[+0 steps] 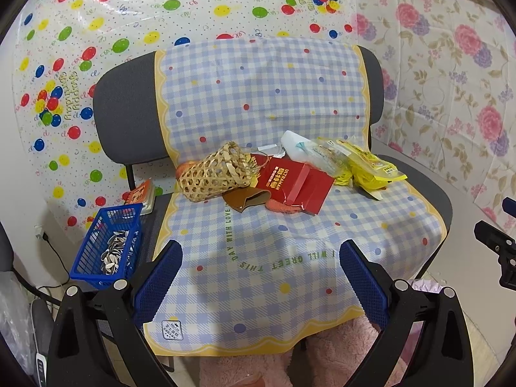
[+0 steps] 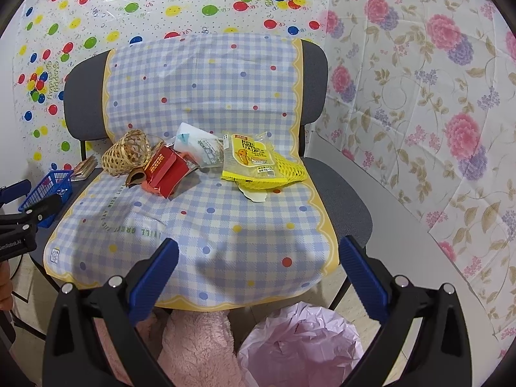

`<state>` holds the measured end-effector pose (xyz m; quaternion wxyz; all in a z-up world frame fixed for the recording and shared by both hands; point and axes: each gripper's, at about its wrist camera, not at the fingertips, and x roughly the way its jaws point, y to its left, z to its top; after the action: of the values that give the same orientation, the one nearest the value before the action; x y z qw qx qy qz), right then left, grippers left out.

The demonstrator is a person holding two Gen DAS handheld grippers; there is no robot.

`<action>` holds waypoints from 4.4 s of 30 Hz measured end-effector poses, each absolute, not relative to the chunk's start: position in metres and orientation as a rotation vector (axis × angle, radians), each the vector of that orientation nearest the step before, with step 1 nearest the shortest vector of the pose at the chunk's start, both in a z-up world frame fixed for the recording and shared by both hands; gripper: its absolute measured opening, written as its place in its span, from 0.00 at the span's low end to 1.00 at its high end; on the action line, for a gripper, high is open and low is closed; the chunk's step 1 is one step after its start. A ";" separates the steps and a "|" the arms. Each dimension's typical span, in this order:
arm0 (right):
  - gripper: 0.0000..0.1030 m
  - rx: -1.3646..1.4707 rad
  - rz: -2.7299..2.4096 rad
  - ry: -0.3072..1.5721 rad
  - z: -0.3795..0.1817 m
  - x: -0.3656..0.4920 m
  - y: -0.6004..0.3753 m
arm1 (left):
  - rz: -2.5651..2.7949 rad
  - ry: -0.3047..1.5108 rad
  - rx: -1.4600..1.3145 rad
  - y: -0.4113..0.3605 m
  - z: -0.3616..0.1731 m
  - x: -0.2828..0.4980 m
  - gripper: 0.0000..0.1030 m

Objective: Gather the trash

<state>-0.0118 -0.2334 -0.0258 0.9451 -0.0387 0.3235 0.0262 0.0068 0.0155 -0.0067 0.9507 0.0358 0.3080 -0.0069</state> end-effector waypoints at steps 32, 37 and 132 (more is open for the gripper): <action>0.94 -0.089 0.063 0.667 -0.026 -0.007 -0.227 | -0.010 0.628 0.078 0.013 -0.008 0.007 0.94; 0.94 -0.088 0.061 0.667 -0.026 -0.007 -0.227 | -0.010 0.628 0.077 0.013 -0.008 0.008 0.94; 0.03 0.292 0.011 0.427 -0.067 0.047 -0.392 | -0.405 0.599 0.481 -0.210 -0.087 0.186 0.80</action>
<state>0.0470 -0.3923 -0.0669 0.9667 0.1444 0.2110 0.0054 0.1865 -0.2102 -0.0873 0.9072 0.2332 0.2901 -0.1961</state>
